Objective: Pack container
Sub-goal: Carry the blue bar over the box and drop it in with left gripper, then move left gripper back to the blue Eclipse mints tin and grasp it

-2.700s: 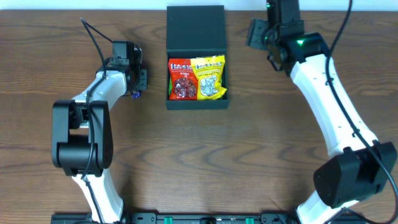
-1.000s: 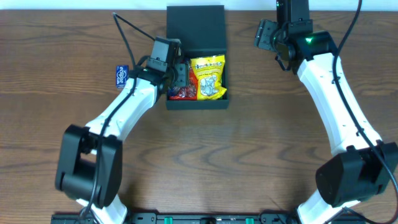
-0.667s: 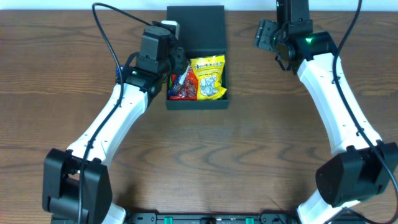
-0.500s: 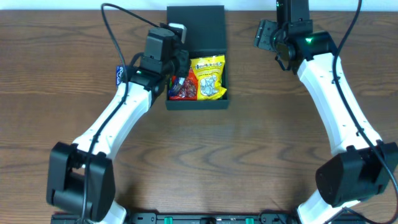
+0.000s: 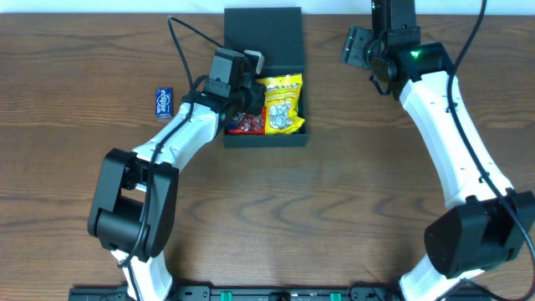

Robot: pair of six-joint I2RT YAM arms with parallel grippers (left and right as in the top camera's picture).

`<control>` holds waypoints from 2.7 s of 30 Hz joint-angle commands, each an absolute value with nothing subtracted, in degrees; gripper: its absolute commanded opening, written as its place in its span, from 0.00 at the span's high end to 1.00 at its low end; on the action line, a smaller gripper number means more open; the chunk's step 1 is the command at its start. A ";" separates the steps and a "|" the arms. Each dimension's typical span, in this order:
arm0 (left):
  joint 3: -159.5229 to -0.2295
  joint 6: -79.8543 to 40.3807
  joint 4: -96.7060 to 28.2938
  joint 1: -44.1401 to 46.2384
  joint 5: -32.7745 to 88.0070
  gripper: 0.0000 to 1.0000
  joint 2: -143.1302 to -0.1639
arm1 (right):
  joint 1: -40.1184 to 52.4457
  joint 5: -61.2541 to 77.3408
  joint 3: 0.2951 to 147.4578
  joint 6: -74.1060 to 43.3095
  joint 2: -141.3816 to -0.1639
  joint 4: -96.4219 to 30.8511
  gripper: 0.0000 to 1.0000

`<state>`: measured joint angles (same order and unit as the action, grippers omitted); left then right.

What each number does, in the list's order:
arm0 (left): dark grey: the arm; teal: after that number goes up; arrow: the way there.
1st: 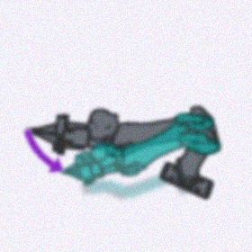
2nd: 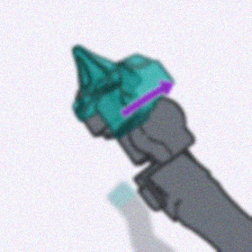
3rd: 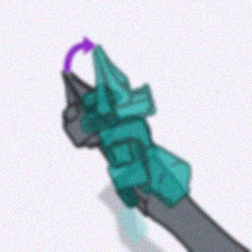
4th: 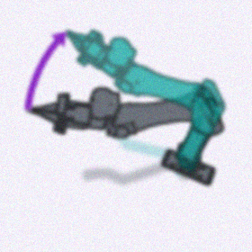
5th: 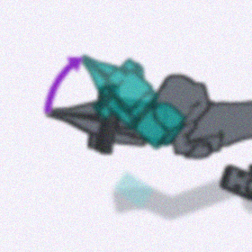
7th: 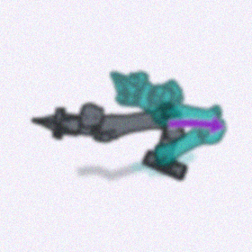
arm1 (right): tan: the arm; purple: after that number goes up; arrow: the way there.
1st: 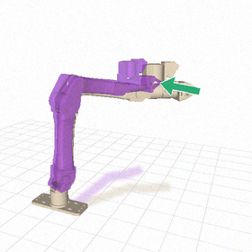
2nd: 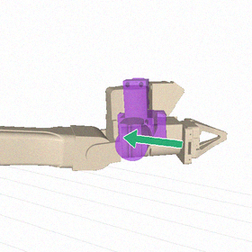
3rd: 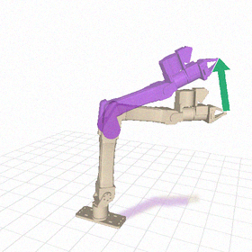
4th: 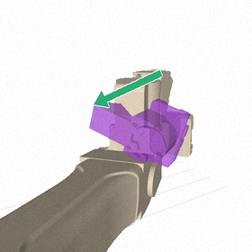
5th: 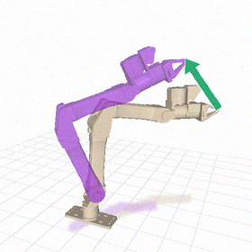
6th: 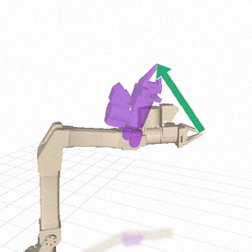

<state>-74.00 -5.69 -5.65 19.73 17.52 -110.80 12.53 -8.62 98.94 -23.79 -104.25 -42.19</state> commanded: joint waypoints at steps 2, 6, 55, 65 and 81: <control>-74.83 -4.69 -5.50 19.88 13.26 0.94 -112.51 | 12.01 -8.80 99.31 -23.07 -104.40 -42.26 0.27; -74.85 -4.71 -5.04 19.84 11.05 0.94 -112.46 | 12.01 -8.80 99.31 -23.07 -104.40 -42.26 0.27; -74.85 -3.42 -15.20 12.67 -10.90 0.94 -102.94 | 12.01 -8.78 99.31 -23.07 -104.40 -44.03 0.27; -74.48 4.60 -16.62 1.50 -2.76 0.58 -104.29 | 12.03 -8.78 99.31 -23.07 -104.40 -43.97 0.26; -74.19 5.41 -17.26 -3.36 -0.91 0.31 -114.10 | 12.03 -8.73 99.31 -23.09 -104.40 -44.18 0.26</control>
<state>-74.06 4.62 -17.17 -3.53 -2.68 -111.48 12.49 -8.62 98.94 -23.79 -104.25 -43.97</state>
